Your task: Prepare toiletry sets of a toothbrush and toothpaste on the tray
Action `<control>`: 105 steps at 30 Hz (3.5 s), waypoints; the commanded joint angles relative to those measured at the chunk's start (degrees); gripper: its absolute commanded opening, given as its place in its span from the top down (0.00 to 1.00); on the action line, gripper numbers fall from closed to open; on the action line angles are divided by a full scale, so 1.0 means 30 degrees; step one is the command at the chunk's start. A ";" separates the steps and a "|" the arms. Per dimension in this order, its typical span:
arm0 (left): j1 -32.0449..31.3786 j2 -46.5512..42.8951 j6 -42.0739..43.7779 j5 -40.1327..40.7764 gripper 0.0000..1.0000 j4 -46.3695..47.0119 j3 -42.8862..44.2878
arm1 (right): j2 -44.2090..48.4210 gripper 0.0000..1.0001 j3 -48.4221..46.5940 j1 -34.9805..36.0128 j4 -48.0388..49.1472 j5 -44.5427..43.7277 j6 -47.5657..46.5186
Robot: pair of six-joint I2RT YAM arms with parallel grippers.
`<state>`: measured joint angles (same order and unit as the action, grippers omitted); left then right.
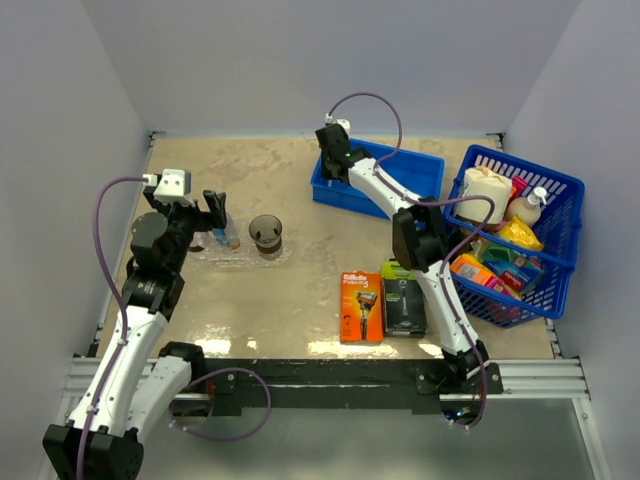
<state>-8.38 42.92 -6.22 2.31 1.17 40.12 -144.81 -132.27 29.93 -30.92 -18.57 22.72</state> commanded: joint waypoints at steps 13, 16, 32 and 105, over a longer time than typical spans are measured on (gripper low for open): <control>-0.0311 0.0138 0.0344 -0.0066 0.10 0.0665 0.0162 | 0.5109 1.00 0.3276 -0.0515 0.4005 -0.1222 -0.0279; -0.0311 0.0109 0.0344 -0.0037 0.10 0.0665 0.0162 | 0.5818 1.00 0.3893 -0.0544 0.4621 -0.1311 -0.0279; -0.0311 0.0109 0.0403 -0.0007 0.10 0.0606 0.0191 | 0.2511 0.65 0.1992 -0.0515 0.3481 -0.0051 0.0513; -0.0311 -0.0067 0.0432 0.0433 0.10 0.0460 0.0280 | 0.6606 0.97 0.5268 0.0012 0.7785 0.0885 -0.0600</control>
<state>-9.08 43.16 -6.20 3.44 1.04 40.12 -130.08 -118.63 29.63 -11.53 -16.97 22.15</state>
